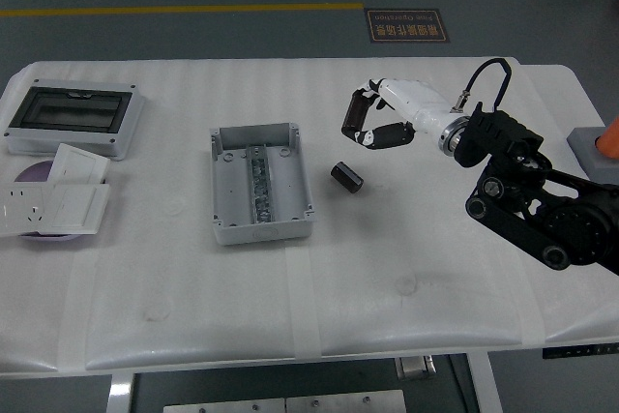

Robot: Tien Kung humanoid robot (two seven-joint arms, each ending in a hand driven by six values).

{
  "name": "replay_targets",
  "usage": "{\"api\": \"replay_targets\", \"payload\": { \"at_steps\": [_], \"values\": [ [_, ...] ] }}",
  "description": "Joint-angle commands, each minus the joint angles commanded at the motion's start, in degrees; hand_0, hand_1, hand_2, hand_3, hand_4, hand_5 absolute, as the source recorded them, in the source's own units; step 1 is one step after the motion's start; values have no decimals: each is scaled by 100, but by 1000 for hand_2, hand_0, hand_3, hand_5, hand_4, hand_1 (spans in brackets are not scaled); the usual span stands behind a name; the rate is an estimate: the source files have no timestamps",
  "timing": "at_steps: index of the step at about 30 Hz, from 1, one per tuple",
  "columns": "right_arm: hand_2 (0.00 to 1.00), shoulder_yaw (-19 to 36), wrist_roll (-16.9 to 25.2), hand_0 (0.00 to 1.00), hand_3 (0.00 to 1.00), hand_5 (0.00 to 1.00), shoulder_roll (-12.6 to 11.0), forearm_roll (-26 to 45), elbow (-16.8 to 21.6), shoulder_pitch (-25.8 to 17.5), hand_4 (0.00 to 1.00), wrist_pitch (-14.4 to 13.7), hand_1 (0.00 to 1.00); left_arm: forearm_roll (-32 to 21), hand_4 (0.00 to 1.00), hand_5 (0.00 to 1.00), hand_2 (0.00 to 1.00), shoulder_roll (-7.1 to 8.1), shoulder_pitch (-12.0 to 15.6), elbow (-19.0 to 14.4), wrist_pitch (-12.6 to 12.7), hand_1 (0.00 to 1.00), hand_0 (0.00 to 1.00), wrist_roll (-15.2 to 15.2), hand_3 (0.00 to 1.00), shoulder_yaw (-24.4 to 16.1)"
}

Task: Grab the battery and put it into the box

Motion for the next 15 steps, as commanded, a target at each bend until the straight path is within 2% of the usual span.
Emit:
{"api": "replay_targets", "payload": {
  "at_steps": [4,6,9,10,15],
  "values": [
    [564,-85,217,730,635,397,350,363,422,-76,686,-44,640,-122,412,398,620,9,20,0,5,659,660,-35,546,107],
    [564,-169,271,730,635,397,544,353,477,-171,686,-66,640,-266,412,398,620,20,39,0,14,659,660,-73,546,216],
    [564,-280,329,730,635,397,709,217,460,-304,686,-125,640,-310,412,398,620,34,64,0,1,659,660,-81,546,256],
    [728,-317,354,801,825,459,744,157,438,-347,772,-163,735,-302,412,399,620,38,75,0,-7,659,660,-77,545,249],
    [728,-420,400,801,825,459,790,11,330,-428,772,-285,735,-237,412,399,620,41,103,0,-41,659,660,-47,545,181]
  ]
}}
